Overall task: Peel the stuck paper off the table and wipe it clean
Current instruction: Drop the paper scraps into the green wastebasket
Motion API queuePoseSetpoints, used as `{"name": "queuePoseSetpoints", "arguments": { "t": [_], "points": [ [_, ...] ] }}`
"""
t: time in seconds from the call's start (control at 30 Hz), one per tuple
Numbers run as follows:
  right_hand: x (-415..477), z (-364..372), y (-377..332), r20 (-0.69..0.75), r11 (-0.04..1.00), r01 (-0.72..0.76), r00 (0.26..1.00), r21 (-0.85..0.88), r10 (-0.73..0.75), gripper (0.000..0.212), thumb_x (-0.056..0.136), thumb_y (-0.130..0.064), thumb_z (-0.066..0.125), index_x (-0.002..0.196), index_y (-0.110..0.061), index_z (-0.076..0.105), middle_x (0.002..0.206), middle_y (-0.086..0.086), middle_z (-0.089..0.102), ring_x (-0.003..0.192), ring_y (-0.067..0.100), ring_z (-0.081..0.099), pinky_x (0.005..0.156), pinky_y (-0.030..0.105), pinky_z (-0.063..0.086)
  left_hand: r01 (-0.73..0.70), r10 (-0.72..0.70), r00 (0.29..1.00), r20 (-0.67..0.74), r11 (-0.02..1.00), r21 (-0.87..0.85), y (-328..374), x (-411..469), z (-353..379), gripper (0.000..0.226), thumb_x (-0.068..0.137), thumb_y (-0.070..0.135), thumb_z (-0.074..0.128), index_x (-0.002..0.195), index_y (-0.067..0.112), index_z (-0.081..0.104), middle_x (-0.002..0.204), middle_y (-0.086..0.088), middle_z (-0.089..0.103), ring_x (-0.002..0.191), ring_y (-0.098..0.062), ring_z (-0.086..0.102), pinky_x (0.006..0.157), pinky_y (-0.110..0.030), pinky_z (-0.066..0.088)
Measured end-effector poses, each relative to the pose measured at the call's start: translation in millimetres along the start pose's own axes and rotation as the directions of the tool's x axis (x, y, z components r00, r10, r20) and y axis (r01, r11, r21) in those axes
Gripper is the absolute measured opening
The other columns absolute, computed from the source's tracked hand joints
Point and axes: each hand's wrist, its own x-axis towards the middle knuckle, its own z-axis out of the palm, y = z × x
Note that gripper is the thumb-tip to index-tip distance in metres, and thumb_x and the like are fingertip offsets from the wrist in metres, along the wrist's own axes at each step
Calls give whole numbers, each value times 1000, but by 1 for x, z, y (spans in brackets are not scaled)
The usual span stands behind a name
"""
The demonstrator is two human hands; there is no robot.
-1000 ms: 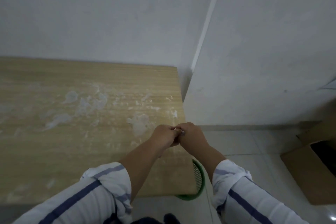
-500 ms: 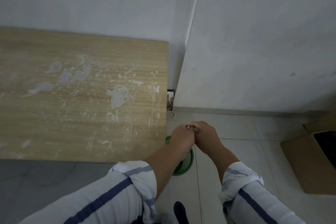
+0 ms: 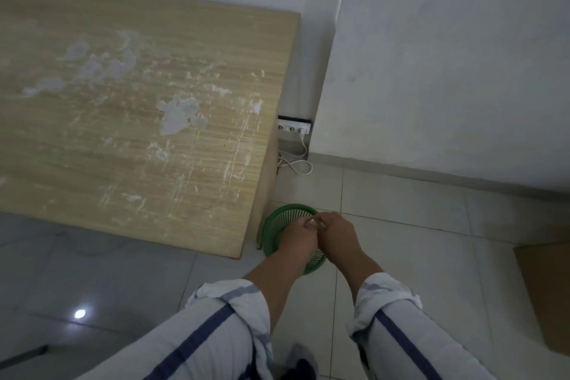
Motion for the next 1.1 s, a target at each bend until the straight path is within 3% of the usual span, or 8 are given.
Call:
{"name": "queuePoseSetpoints", "arguments": {
  "t": [0.13, 0.23, 0.33, 0.4, 0.43, 0.63, 0.77, 1.1],
  "points": [
    [27, 28, 9, -28, 981, -104, 994, 162, 109, 18, 89, -10, 49, 93, -3, 65, 96, 14, 66, 81, 24, 58, 61, 22, 39, -22, 35, 997, -67, 981, 195, -14, 30, 0, 45, 98, 37, 36, 141, 26, 35, 146, -4, 41, 130, -27, 41, 109, -42, 34],
    [45, 47, 16, -40, 968, -107, 992, 229, 119, 17, 87, -10, 49, 83, -3, 64, 90, 14, 67, 80, 26, 60, 56, 24, 34, -219, 281, 953, -115, 899, 379, -7, 22, -2, 50, 99, 25, 36, 147, 21, 22, 155, -2, 23, 141, -21, 24, 113, -33, 22],
    [51, 66, 18, -44, 934, -85, 993, 348, 107, 30, 92, -23, 43, 102, -2, 62, 101, 14, 66, 97, 29, 61, 78, 34, 46, -571, 674, 738, 4, 622, 537, 16, -3, -6, 54, 95, 8, 41, 146, 16, 24, 156, 0, 18, 143, -12, 16, 114, -20, 13],
    [62, 82, 19, -30, 924, -137, 987, 357, 158, 24, 93, -29, 46, 100, -13, 62, 97, 6, 67, 92, 25, 63, 76, 33, 49, -633, 810, 586, -8, 463, 620, 36, -10, -20, 60, 91, 1, 44, 146, 15, 25, 156, -2, 18, 144, -13, 10, 117, -28, 14],
    [68, 86, 18, 4, 926, -175, 983, 334, 184, 19, 93, -28, 48, 96, -15, 62, 95, 4, 67, 89, 23, 64, 76, 33, 51, -601, 825, 565, -18, 426, 676, 45, -9, -29, 64, 90, 1, 45, 147, 17, 20, 157, -1, 13, 145, -13, 3, 118, -30, 10],
    [85, 96, 10, 64, 955, -196, 980, 222, 186, 17, 89, -3, 46, 95, -2, 62, 101, 13, 66, 89, 27, 61, 79, 30, 50, -309, 720, 684, -116, 430, 848, 77, 6, -69, 69, 94, 18, 39, 148, 13, -2, 158, -8, -9, 144, -24, -14, 118, -40, -7],
    [96, 100, 8, 123, 967, -214, 973, 141, 197, 25, 94, -7, 42, 111, -1, 58, 108, 14, 65, 94, 26, 62, 75, 26, 47, -183, 652, 731, -204, 474, 861, 81, 22, -97, 69, 92, 16, 36, 148, 10, -3, 158, -9, -9, 145, -25, -11, 118, -42, -5],
    [107, 113, 9, 178, 942, -333, 931, 51, 319, 24, 95, -14, 47, 112, 0, 57, 111, 12, 64, 99, 24, 61, 72, 25, 42, -204, 676, 712, -190, 458, 865, 78, 25, -103, 70, 92, 20, 36, 148, 9, -6, 158, -8, -11, 144, -24, -14, 116, -41, -8]
  ]
}}
